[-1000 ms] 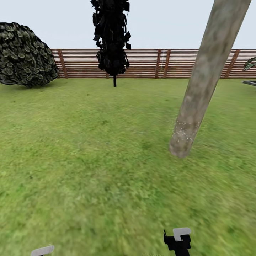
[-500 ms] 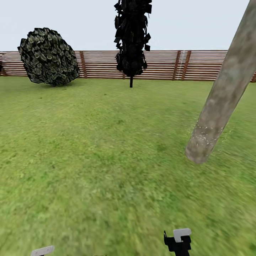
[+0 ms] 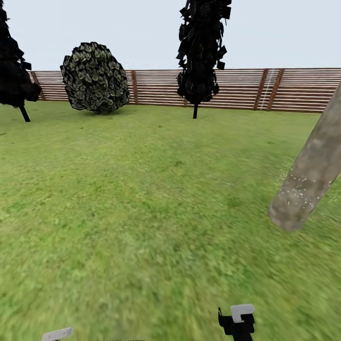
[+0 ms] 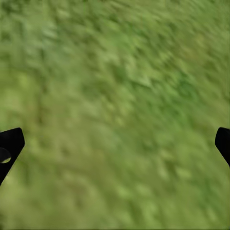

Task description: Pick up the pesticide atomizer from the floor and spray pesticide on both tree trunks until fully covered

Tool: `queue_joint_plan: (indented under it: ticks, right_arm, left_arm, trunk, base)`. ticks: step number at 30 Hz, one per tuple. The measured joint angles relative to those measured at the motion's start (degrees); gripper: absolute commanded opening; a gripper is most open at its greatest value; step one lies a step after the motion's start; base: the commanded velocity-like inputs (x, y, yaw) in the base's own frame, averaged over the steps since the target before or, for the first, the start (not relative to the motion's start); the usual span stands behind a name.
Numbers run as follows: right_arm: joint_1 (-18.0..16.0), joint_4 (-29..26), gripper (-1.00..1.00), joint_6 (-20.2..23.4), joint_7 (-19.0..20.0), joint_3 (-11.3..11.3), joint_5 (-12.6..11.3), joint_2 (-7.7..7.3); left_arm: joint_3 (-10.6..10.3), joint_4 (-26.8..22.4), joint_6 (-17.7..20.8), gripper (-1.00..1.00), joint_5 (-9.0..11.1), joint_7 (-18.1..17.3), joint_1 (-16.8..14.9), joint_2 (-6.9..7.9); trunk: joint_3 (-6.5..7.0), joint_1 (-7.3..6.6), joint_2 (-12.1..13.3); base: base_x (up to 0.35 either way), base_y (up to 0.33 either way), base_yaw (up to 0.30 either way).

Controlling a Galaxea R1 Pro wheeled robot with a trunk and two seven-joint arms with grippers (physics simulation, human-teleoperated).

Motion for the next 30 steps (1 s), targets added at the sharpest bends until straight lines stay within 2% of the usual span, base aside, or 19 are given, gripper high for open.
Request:
queue_joint_plan:
  ticks: [30]
  right_arm:
    - [0.00,0.00,1.00,0.00,-0.02,0.01,0.02,0.00]
  left_arm:
    - [0.00,0.63,-0.05,-1.00,-0.10,-0.01,0.00,0.09]
  trunk:
    - [1.01,0.00,0.00]
  base:
    - [0.000,0.000,0.277]
